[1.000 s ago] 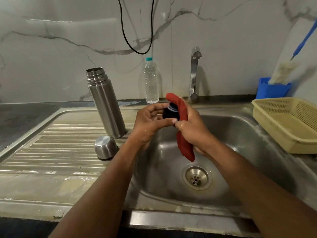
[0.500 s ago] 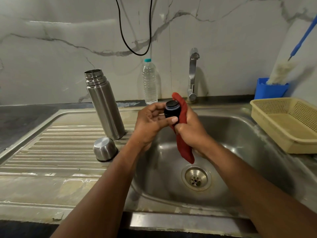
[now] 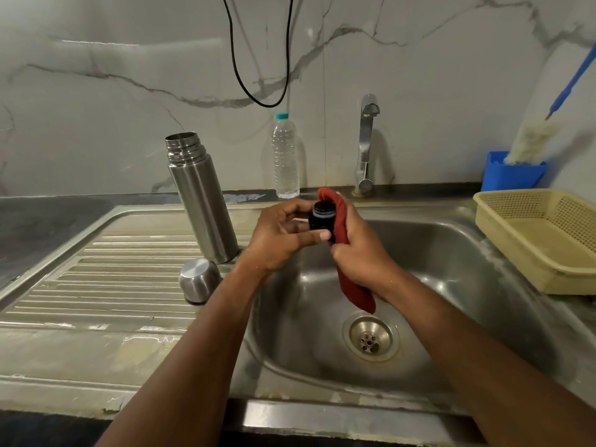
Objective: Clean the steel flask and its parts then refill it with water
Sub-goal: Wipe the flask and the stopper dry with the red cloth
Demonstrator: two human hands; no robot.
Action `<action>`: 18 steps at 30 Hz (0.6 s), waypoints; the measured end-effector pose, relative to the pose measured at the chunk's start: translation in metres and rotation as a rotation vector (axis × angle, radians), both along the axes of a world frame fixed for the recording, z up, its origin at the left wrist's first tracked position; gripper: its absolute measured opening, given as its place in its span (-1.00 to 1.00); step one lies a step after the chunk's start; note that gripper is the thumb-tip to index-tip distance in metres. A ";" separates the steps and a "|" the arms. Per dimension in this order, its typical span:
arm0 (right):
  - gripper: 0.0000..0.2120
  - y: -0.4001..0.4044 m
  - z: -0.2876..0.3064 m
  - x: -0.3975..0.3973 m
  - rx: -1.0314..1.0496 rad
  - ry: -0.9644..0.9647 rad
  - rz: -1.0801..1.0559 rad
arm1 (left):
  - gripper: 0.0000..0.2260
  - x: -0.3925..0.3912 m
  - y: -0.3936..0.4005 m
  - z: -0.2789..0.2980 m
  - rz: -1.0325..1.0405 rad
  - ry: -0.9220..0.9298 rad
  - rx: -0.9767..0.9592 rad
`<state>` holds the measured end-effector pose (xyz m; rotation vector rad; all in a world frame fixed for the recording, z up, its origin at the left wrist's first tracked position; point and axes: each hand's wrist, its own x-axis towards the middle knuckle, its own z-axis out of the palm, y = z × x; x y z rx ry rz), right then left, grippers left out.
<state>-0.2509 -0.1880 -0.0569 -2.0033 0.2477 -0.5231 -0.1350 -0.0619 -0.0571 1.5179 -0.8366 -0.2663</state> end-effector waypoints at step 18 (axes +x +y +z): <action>-0.13 -0.009 0.009 0.001 0.210 -0.071 0.000 | -0.55 -0.010 -0.002 0.007 -0.095 -0.042 -0.052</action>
